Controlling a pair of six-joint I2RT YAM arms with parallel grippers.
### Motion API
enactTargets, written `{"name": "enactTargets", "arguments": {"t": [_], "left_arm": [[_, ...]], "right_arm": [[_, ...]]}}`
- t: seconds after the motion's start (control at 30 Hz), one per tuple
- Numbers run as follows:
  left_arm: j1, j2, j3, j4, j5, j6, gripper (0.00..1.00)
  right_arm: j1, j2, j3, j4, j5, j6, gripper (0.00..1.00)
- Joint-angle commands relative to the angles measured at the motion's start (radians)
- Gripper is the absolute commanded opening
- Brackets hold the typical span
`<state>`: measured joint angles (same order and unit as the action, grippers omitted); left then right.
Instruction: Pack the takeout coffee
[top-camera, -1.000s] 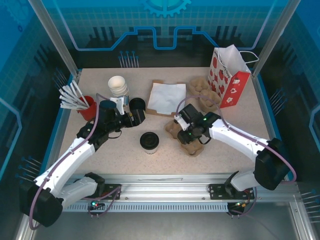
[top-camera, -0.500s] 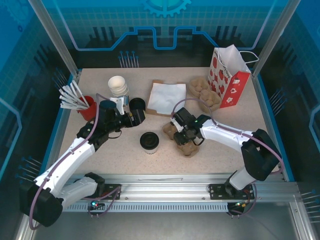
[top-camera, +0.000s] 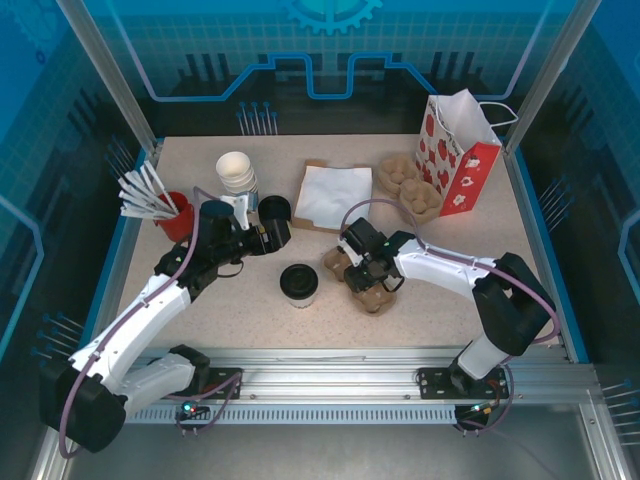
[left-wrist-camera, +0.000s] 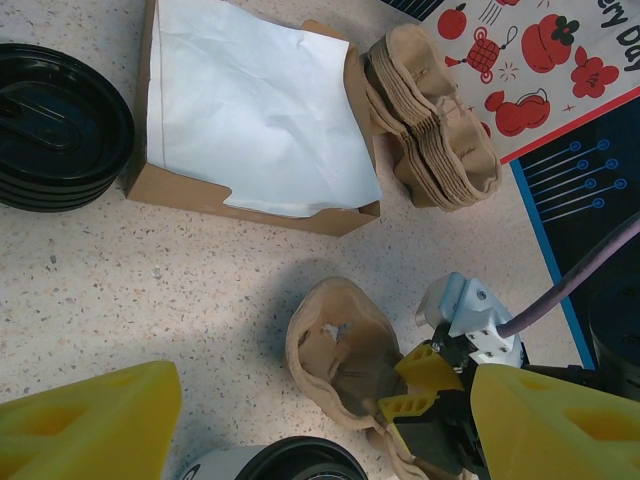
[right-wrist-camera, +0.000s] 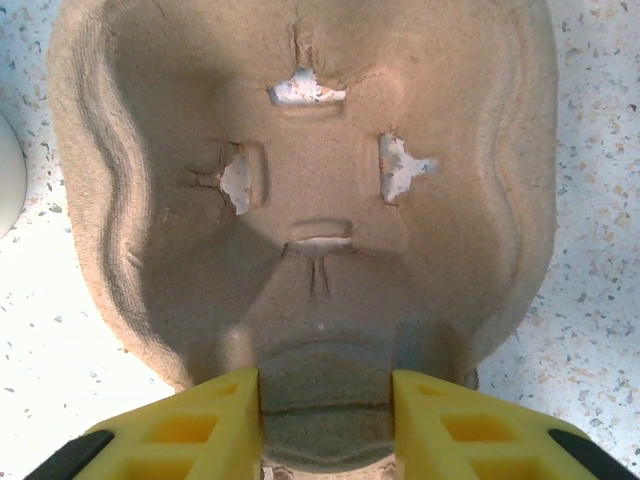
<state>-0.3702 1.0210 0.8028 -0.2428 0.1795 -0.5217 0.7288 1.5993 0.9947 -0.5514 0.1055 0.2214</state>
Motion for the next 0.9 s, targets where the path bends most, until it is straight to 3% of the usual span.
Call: {"name": "enactTargets", "arguments": {"t": [0.0,0.5,0.87], "left_arm": [[0.004,0.004,0.006,-0.012,0.004,0.02,0.78],[0.004,-0.001,-0.005,-0.016,0.007,0.025,0.78],[0.004,0.001,-0.009,-0.013,0.012,0.025,0.78]], "right_arm": [[0.019,0.007,0.001,0.014,0.013,0.016,0.37],[0.033,0.019,0.016,0.012,0.007,0.017,0.4],[0.057,-0.014,0.035,-0.001,-0.056,0.028,0.48]]}}
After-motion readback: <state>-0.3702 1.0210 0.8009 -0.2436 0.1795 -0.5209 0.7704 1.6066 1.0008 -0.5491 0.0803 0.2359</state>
